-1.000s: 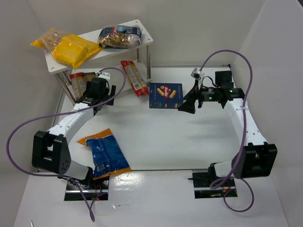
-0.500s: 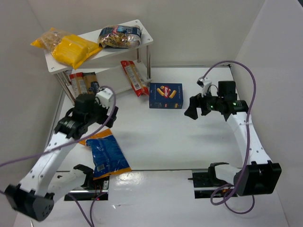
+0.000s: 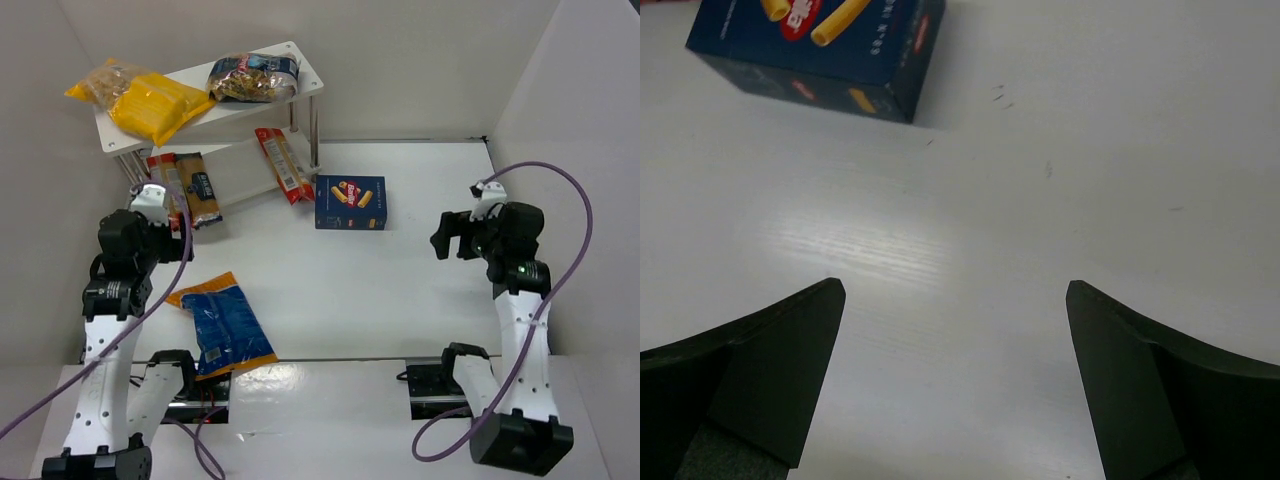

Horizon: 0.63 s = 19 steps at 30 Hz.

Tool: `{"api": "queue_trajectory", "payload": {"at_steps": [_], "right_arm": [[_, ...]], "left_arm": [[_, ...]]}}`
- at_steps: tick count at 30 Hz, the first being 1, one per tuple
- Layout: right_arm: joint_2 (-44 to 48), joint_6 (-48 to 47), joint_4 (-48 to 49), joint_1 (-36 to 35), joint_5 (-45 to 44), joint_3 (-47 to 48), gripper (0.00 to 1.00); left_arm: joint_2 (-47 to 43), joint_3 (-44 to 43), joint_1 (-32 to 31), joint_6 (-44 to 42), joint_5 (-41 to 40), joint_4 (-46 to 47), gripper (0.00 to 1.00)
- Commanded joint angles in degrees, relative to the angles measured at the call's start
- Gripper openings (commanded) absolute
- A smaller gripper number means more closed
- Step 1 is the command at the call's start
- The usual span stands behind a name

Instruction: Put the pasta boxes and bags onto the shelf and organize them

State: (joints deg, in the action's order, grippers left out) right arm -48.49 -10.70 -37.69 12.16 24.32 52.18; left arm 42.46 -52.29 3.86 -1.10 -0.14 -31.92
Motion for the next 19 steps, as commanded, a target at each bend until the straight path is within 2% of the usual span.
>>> {"api": "queue_trajectory", "payload": {"at_steps": [1, 4, 10, 19], "right_arm": [[6.5, 0.8, 6.9, 3.5, -3.3, -2.1, 1.0], [10.7, 0.8, 6.9, 4.7, -3.3, -2.8, 1.0], [13.1, 0.2, 7.5, 6.9, -2.8, -3.4, 1.0], [12.2, 0.2, 7.5, 6.9, -1.7, -3.4, 1.0]], "left_arm": [[-2.7, 0.0, 2.6, 1.3, -0.2, 0.9, 1.0], [-4.3, 0.0, 5.5, 1.3, 0.7, 0.9, 1.0], [-4.8, 0.0, 10.9, -0.5, 5.0, 0.3, 1.0], [-4.8, 0.0, 11.4, -1.0, 6.0, -0.2, 1.0]]}}
